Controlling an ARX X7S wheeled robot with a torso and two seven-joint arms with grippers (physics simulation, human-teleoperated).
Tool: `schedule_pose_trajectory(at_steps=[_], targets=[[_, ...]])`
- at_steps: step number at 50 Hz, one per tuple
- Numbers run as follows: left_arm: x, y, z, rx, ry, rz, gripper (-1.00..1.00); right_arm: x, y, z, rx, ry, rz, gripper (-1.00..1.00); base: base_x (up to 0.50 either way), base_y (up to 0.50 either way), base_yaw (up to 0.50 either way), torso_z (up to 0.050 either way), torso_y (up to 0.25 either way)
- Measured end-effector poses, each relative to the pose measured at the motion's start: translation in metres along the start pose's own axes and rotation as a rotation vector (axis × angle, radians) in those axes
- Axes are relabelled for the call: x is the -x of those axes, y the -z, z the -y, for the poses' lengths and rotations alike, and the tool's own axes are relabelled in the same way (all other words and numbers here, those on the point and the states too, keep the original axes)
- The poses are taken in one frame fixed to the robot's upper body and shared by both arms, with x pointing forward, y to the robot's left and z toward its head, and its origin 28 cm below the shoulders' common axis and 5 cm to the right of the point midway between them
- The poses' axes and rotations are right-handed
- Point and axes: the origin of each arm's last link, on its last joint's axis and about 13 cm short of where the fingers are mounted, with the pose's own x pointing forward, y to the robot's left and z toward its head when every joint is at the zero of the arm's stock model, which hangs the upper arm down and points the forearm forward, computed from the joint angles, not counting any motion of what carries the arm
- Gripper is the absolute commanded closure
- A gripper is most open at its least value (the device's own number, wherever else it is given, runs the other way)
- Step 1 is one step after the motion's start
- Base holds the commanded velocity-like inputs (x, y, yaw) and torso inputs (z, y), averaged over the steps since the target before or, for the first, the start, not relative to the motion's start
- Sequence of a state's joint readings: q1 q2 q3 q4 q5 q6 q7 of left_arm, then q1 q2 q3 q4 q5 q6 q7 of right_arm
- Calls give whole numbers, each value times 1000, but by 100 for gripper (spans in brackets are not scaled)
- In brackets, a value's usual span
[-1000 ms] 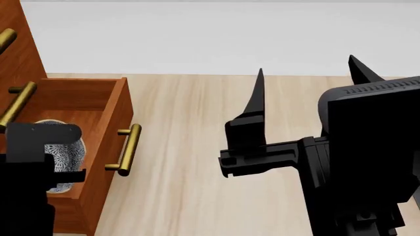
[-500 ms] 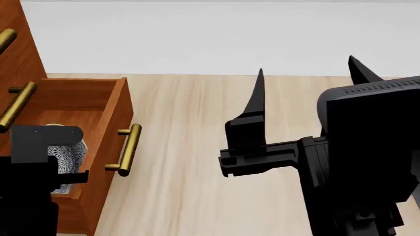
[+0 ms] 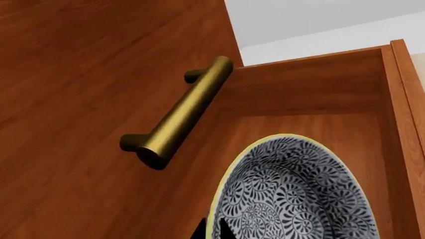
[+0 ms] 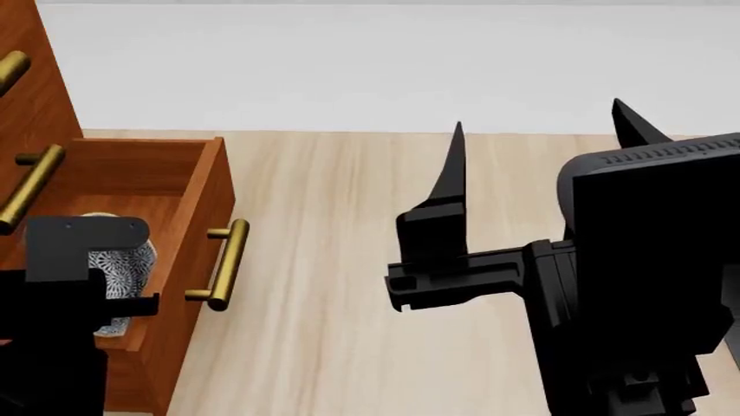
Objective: Put the bowl in the bottom drawer of the cabinet.
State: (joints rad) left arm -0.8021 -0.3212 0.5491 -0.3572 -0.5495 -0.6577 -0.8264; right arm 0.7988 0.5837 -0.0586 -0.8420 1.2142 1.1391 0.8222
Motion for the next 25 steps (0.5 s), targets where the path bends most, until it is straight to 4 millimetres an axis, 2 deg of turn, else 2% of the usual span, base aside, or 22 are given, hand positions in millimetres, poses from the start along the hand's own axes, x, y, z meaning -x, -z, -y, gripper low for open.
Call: schedule_pose_trajectory(at_steps=[7, 8, 25], targets=[[0, 0, 0, 1, -1, -1, 100, 0, 0, 0, 0, 0, 0, -100, 3, 0, -1, 0, 0], [0, 0, 0, 1, -1, -1, -100, 0, 0, 0, 0, 0, 0, -100, 0, 0, 0, 0, 0], [-1, -2, -3, -8, -48, 10, -100, 1, 0, 0, -1, 0, 1, -100, 1, 0, -1, 0, 0]])
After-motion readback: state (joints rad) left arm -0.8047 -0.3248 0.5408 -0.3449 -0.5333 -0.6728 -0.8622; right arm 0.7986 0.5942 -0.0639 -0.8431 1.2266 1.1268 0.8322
